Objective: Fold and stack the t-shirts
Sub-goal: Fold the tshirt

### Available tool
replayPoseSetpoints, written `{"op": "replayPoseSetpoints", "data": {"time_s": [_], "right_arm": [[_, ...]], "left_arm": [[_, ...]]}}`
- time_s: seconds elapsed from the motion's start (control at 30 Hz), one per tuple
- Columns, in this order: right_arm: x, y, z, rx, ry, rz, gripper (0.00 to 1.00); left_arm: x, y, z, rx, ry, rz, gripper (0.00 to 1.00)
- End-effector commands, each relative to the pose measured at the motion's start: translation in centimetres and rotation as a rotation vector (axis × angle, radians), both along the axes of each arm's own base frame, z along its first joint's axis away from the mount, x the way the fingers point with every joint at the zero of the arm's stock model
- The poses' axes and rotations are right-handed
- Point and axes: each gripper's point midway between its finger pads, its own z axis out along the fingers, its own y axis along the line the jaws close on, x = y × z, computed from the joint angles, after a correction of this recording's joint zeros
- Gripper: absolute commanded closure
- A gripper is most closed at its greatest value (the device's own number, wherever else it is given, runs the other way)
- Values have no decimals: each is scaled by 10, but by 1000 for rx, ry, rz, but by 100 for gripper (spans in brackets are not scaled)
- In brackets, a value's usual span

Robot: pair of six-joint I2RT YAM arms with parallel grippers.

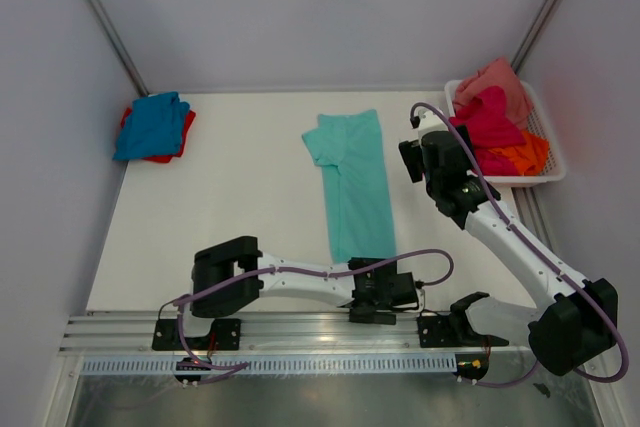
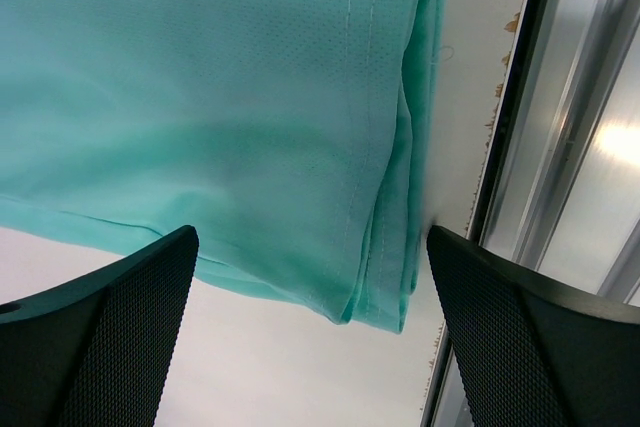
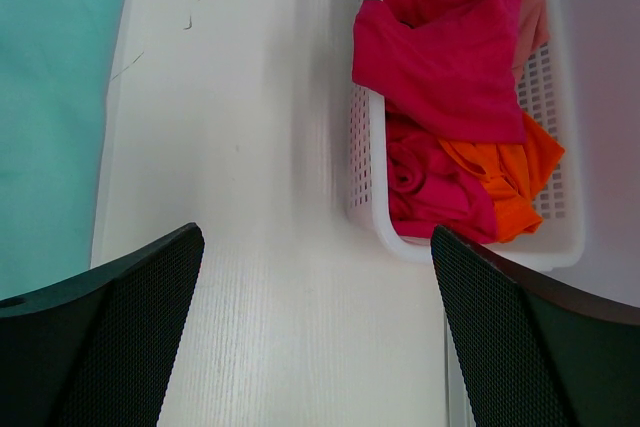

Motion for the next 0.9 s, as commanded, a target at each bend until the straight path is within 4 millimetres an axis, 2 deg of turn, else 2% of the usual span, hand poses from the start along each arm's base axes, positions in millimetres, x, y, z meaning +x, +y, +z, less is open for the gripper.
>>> {"op": "replayPoseSetpoints", "data": {"time_s": [0.0,0.1,0.2,0.23,0.27,0.3,0.33,0.37,0.5,0.87], "right_arm": [[5,1,6,30,-42,-11,0],[5,1,6,29,-41,-11,1],[5,1,5,24,-39,-12,1],[5,1,5,26,-40,-11,1],[6,1,6,24,-40,-12,1],[6,1,5,23,-41,-13,1],[6,1,4,22,-38,-13,1],[6,1,4,21,-37,-13,1],[6,0,3,18,-34,-16,0],[7,-5,5,10,-47,-50,1]], "left_arm": [[0,-12,2,-39,-11,18,1],[-1,-11,-2,-30,-5,22,1],[-2,-11,-3,-30,6,23,17],[-3,-12,-2,-32,10,22,38],[-4,-13,-1,-32,14,21,73],[-4,-13,-1,-34,14,21,73],[-4,-13,0,-32,14,18,93],[-3,-14,0,-33,13,20,99],[-3,-14,2,-31,12,18,100],[7,-19,34,-91,-8,15,100]]}}
